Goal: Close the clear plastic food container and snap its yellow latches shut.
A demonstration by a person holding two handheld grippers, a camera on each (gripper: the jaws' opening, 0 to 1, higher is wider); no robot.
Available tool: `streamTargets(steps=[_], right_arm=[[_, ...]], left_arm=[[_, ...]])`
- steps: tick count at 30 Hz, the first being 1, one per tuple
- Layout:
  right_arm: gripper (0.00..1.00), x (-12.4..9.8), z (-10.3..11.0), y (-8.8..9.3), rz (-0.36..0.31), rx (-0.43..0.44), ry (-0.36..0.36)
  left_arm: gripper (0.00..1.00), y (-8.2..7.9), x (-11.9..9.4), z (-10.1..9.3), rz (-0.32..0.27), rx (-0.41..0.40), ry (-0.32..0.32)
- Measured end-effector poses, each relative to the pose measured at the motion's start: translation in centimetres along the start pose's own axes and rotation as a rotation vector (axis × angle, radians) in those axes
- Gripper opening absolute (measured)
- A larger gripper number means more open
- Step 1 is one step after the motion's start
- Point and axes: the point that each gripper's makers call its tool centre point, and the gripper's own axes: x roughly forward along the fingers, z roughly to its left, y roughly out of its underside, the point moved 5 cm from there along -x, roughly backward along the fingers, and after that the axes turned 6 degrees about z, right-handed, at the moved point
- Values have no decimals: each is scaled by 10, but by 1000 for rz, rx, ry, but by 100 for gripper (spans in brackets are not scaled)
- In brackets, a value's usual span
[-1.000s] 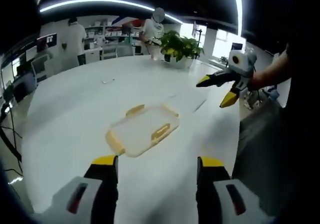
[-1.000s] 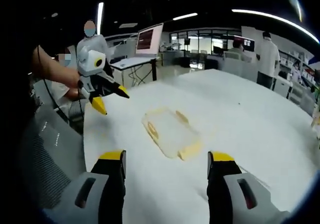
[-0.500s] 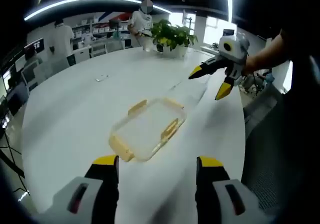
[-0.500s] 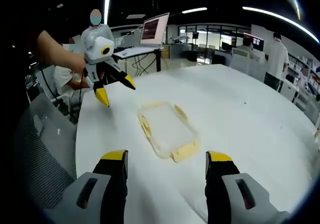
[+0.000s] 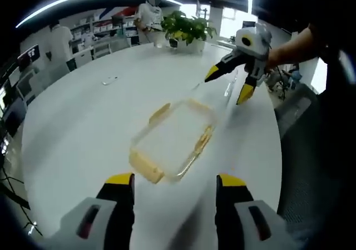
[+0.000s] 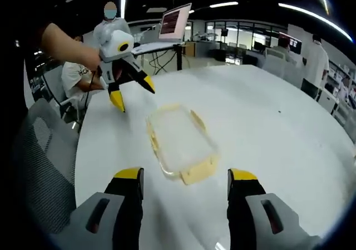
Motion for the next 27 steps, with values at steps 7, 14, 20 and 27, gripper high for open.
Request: streamTargets(steps=[7,14,20,27], right_arm=[[55,8,-8,2,50,-37,-6],[57,16,-20,3,112,-92,-18],[52,25,-26,1,163,-138,-45],[50,34,-31,1,224,-209,-71]], left_arm=[[53,0,7,7,36,61,15],[53,-2,16,19,68,85,35],[53,-5,23,25,97,131,65],[52,-6,28,33,150,212,103]])
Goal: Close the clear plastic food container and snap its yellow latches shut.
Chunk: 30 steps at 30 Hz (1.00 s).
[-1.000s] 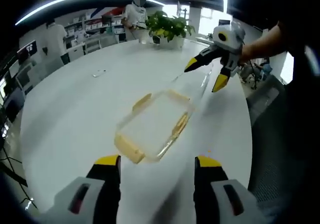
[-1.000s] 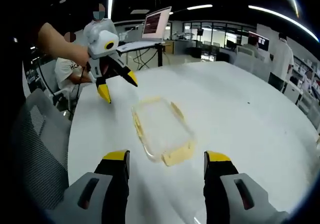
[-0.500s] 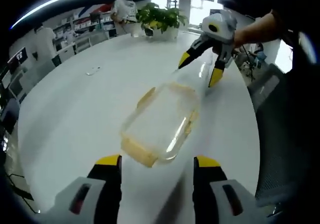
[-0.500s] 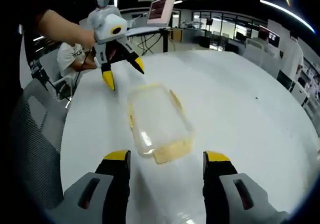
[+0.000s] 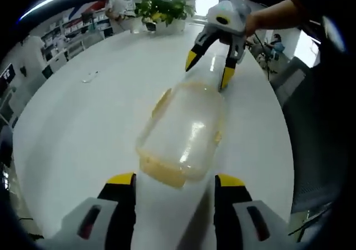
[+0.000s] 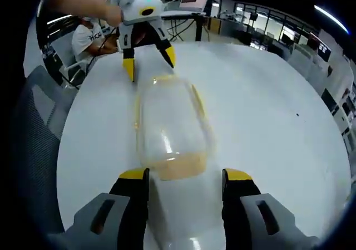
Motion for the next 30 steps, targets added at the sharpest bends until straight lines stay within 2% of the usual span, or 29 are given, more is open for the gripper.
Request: streamTargets(steps=[7,14,16,19,22,30], right_arm=[[48,4,1,-2,35,-57,-37],[46,12,6,-2,80,-104,-76],[45,13,6,-2,93,-115,-84],[45,15,6,-2,106,-133,-91],[44,19,6,0,121,-147,-98],[40,21,5,-6,119,-156,-122]], left_arm=[[48,-3,4,6,34,58,22],[45,-5,8,11,82,166,50],[45,-7,10,12,78,162,69],[44,-7,15,10,116,242,84],[42,-8,18,10,122,260,84],[39,-12,23,8,136,329,107]])
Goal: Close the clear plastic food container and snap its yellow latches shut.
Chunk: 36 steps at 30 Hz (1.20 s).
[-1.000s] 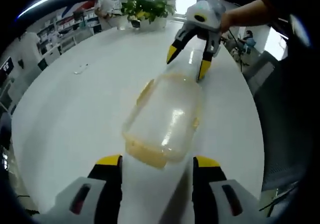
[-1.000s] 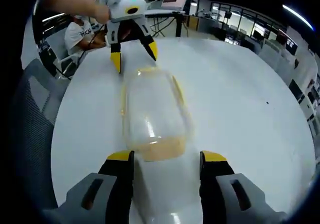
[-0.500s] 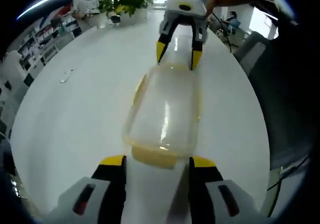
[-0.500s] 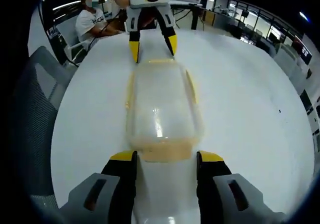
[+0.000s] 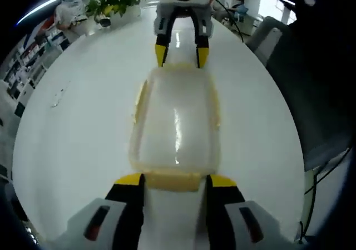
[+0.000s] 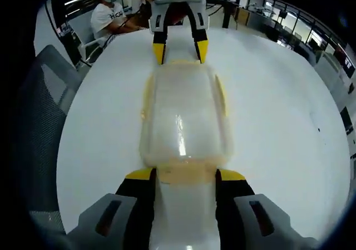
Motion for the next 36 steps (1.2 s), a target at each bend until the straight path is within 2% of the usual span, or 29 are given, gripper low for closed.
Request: streamTargets(steps=[2,3,7,36], right_arm=[[40,0,1,-1,14,-9,-6],[39,0,1,-1,19,-15,-8],[38,0,2,-1,23,-43,-17],[36,-1,4,-1,64,-79,-25]], left_arm=[[38,0,0,1,9,2,6],[34,0,-1,1,14,7,8],[34,0,-1,-1,24,2,14],[32,-1,-2,-14,40,-49,6]])
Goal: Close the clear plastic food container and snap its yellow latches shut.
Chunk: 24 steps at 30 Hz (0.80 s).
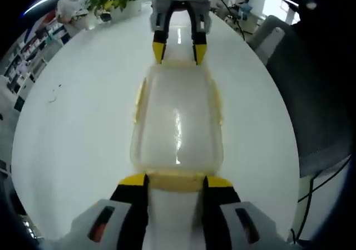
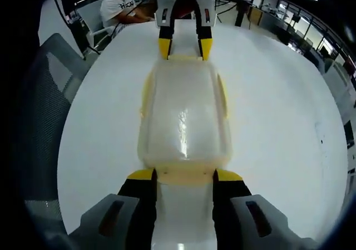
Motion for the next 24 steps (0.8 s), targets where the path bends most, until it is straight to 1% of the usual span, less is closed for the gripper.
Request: streamTargets(steps=[9,13,24], right_arm=[[36,-5,2,1,1,-3,5],[36,-8,3,1,3,-10,6],[36,-26,2,-6,10,-34,12]], left_arm=[[32,-2,-2,-3,-4,-11,-2],[32,-5,-7,-7,-11,-14,-11],[32,-12,-25,-10,-27,-36,-26]])
